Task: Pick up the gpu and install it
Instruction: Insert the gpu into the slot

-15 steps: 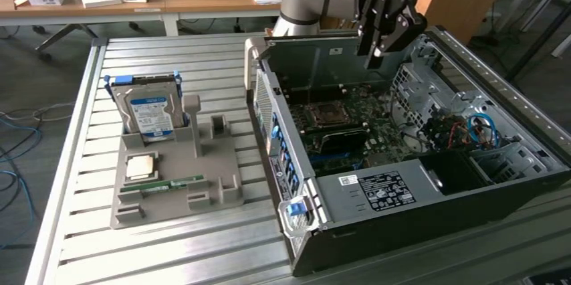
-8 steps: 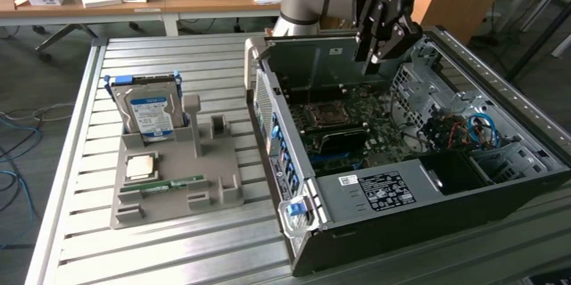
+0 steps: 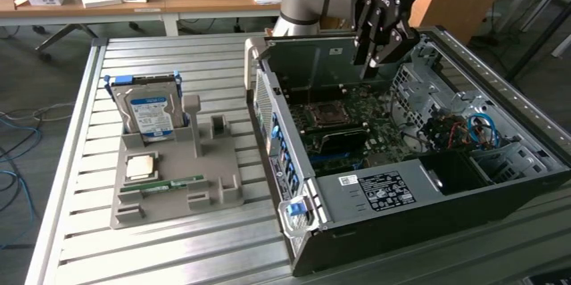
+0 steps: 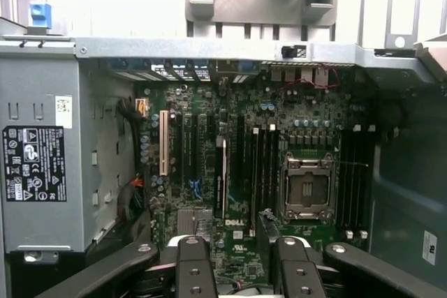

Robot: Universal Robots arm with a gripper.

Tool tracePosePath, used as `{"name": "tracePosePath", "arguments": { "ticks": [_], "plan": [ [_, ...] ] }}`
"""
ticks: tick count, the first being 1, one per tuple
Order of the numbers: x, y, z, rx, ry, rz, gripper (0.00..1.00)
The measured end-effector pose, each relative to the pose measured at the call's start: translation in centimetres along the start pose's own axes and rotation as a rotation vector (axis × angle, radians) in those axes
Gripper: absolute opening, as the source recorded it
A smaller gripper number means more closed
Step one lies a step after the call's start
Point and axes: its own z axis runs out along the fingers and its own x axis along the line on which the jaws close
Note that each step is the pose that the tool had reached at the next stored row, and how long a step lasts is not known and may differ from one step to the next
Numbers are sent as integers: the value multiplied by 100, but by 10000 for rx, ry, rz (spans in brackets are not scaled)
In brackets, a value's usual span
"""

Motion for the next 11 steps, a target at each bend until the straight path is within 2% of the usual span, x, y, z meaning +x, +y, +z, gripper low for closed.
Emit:
{"name": "tracePosePath", "arguments": {
  "ticks": [11],
  "plan": [
    [2, 5, 190, -5, -3, 1, 40]
  ]
}}
